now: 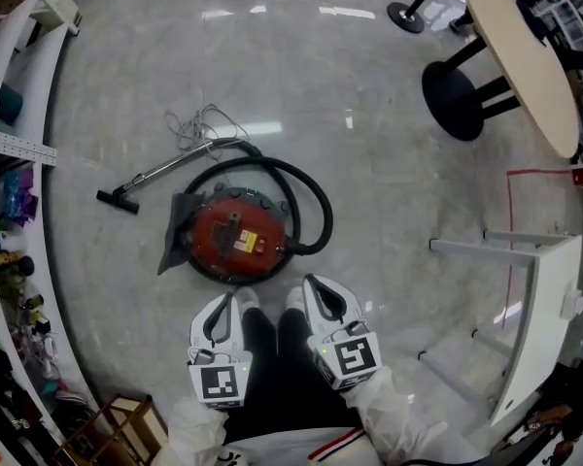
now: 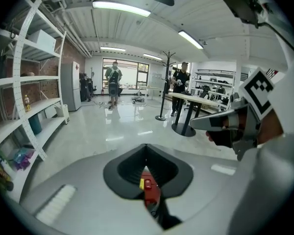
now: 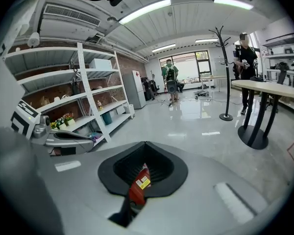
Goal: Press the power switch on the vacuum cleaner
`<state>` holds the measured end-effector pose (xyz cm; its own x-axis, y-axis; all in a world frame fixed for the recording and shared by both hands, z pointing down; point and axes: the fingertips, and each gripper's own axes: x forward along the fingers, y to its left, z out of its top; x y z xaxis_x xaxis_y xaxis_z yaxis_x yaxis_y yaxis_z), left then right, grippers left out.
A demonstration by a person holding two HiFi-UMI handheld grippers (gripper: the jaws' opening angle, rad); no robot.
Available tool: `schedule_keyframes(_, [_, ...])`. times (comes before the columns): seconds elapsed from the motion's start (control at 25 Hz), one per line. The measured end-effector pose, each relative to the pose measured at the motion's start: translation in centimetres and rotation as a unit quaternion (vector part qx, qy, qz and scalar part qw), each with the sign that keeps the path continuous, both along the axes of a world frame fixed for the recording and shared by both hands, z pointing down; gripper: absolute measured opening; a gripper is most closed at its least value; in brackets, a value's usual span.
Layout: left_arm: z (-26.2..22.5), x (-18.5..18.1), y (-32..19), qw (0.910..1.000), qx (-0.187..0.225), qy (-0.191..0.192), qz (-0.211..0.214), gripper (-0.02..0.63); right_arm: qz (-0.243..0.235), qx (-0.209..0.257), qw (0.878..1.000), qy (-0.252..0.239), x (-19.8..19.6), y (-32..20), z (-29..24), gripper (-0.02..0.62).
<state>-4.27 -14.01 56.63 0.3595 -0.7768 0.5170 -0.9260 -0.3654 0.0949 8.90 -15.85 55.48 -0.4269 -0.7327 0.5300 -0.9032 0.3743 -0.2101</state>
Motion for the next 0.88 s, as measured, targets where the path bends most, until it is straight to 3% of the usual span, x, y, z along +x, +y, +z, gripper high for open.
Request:
schedule_keyframes(0.56, [7.8,-2.3,-1.1,0.9995,-0.007,-0.016,-0.026,0.000,-0.034,-0.024,0.999,0.005,-3.5,-0.4,7.4,0.000])
schedule_keyframes(0.88, [12.7,-2.6,-1.9,0.9990,-0.037,-0.016,-0.018,0.000,-0.053,-0.050,0.997,0.020,-4.8,-1.1,12.2,0.000])
